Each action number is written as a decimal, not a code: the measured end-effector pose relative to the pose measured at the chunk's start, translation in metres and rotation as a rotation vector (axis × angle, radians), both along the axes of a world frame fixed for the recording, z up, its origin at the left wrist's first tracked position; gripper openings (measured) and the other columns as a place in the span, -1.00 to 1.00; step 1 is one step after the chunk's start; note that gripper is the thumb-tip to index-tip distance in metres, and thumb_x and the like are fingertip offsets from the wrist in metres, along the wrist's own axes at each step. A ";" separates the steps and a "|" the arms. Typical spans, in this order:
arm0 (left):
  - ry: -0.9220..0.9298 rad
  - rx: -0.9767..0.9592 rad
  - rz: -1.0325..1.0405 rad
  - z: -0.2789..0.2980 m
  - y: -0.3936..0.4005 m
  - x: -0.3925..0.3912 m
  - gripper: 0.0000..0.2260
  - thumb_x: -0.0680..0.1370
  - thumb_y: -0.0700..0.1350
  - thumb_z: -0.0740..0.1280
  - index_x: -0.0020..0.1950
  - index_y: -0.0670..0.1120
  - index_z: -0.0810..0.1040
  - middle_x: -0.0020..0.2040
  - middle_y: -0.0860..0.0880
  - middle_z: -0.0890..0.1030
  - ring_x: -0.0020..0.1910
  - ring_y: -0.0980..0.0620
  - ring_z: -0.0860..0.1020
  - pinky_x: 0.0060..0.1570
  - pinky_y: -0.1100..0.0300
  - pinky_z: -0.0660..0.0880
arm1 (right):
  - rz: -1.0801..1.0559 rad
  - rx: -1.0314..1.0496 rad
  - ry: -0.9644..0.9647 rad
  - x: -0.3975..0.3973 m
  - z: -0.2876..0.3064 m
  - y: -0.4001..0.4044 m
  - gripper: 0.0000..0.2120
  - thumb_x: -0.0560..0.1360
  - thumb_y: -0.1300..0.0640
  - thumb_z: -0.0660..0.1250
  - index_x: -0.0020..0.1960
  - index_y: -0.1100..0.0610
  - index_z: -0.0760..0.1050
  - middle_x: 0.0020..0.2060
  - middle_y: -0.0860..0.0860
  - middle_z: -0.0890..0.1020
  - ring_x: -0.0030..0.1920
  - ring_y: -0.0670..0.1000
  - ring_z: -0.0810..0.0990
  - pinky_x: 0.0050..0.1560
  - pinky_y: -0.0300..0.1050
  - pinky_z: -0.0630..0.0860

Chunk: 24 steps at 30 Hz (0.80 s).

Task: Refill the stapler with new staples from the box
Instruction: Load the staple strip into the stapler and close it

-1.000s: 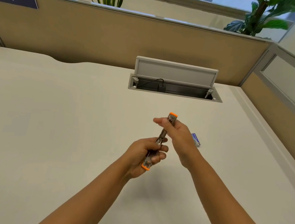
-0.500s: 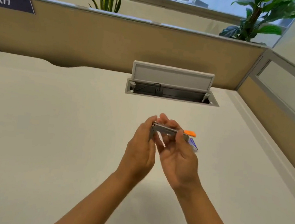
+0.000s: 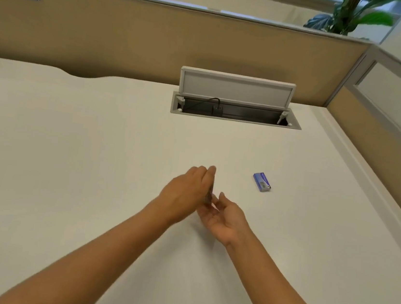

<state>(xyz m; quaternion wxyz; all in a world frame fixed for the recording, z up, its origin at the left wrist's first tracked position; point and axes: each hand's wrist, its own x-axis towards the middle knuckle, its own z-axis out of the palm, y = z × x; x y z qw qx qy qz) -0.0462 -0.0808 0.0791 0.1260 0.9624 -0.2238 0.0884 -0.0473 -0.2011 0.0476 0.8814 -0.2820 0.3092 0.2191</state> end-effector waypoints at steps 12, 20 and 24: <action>0.190 -0.569 0.356 -0.012 0.008 0.008 -0.58 0.52 -0.35 0.09 0.36 -0.12 0.37 0.09 -0.10 0.53 0.05 -0.06 0.51 -0.01 0.27 0.35 | 0.012 -0.065 -0.085 0.012 0.005 0.005 -0.64 0.62 0.04 0.06 -0.03 0.29 0.49 -0.06 0.21 0.58 -0.04 0.16 0.59 0.17 0.02 0.47; 1.022 -1.325 0.787 -0.007 0.007 0.014 -0.80 0.54 -0.39 0.08 -0.22 -0.26 0.42 -0.36 -0.16 0.46 -0.50 0.03 0.43 -0.59 0.32 0.35 | 0.167 -0.793 -0.555 0.013 0.009 0.000 -0.72 0.52 0.21 0.28 0.21 0.04 0.46 0.04 -0.04 0.54 0.00 -0.03 0.60 0.04 -0.19 0.55; 1.161 -1.401 0.692 0.003 0.009 0.009 -0.85 0.55 -0.41 0.09 -0.06 -0.31 0.44 -0.31 -0.20 0.48 -0.60 0.05 0.53 -0.60 0.35 0.45 | 0.125 -0.946 -0.643 0.021 0.019 -0.009 -0.90 0.49 0.19 0.32 -0.08 0.01 0.54 -0.18 -0.03 0.62 -0.21 -0.05 0.64 -0.08 -0.27 0.57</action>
